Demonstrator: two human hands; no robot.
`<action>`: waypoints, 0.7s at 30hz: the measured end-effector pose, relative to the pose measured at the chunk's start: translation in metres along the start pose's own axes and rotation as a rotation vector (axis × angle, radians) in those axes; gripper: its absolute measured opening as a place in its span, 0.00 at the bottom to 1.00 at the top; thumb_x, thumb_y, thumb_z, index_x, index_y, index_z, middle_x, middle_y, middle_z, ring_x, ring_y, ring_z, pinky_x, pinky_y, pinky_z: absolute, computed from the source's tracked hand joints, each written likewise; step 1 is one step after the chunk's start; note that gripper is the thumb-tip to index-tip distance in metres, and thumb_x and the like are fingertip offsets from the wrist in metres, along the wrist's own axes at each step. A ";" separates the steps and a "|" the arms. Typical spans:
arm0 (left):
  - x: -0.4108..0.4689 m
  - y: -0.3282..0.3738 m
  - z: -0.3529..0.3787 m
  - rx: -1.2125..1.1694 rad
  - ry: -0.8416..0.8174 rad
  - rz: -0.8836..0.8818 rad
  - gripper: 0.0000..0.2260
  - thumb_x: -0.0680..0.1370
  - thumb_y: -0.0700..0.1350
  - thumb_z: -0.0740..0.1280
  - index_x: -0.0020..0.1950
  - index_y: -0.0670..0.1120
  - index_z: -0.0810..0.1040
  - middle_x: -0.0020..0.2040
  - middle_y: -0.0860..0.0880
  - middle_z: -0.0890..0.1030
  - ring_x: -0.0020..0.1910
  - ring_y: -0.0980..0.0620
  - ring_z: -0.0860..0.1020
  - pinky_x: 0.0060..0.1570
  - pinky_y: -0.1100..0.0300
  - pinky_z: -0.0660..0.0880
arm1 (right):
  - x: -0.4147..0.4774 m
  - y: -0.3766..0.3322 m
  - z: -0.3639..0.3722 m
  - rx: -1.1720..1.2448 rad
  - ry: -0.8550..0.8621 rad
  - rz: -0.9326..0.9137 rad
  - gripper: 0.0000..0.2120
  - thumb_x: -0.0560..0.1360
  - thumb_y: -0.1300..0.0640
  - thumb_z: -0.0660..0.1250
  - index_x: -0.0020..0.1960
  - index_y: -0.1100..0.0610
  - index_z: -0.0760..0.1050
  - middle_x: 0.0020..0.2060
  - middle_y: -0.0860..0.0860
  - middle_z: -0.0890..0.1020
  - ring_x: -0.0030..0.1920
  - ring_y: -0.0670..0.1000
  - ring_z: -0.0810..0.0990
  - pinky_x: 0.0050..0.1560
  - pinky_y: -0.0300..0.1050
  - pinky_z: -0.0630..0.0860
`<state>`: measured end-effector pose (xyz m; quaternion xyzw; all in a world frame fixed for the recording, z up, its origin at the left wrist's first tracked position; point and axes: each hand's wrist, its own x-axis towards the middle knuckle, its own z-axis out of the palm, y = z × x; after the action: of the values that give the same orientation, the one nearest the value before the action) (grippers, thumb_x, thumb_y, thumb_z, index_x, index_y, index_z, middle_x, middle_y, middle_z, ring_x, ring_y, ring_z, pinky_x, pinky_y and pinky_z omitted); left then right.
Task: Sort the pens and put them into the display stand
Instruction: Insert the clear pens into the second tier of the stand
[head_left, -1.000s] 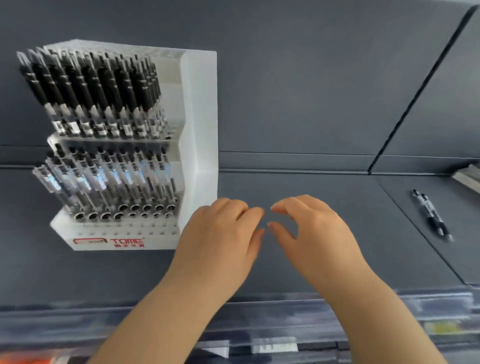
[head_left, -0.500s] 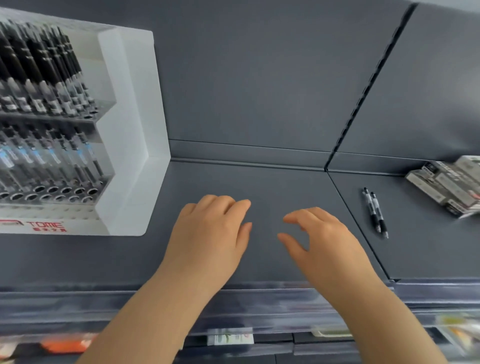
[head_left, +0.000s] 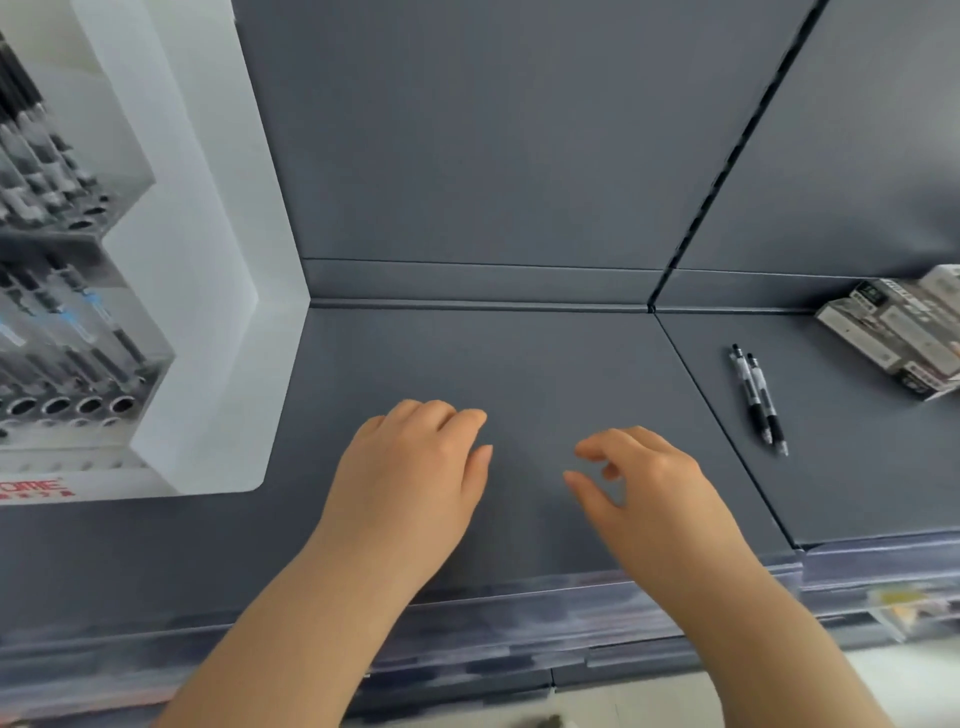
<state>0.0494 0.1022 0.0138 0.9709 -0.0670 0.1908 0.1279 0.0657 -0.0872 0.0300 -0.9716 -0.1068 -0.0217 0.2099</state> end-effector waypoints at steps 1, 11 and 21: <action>0.002 0.003 0.003 0.004 -0.013 -0.005 0.10 0.70 0.46 0.74 0.50 0.46 0.82 0.39 0.51 0.82 0.38 0.47 0.81 0.35 0.54 0.78 | 0.001 0.005 0.001 0.008 -0.010 -0.006 0.13 0.76 0.49 0.65 0.58 0.51 0.76 0.52 0.44 0.77 0.52 0.46 0.76 0.50 0.43 0.75; 0.061 0.113 0.049 -0.034 -0.065 -0.120 0.10 0.76 0.49 0.66 0.55 0.49 0.80 0.41 0.54 0.80 0.41 0.50 0.79 0.32 0.55 0.76 | 0.053 0.140 -0.036 0.091 0.036 -0.082 0.08 0.74 0.54 0.68 0.53 0.53 0.79 0.45 0.45 0.77 0.40 0.45 0.77 0.43 0.33 0.72; 0.137 0.235 0.125 -0.033 -0.294 -0.275 0.11 0.81 0.52 0.54 0.55 0.49 0.74 0.50 0.53 0.74 0.49 0.52 0.74 0.46 0.57 0.74 | 0.117 0.262 -0.059 0.075 -0.096 0.062 0.09 0.76 0.50 0.64 0.43 0.54 0.71 0.41 0.50 0.77 0.39 0.47 0.71 0.37 0.39 0.62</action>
<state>0.1776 -0.1684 0.0080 0.9861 0.0453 0.0268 0.1575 0.2374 -0.3217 -0.0115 -0.9658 -0.0875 0.0356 0.2413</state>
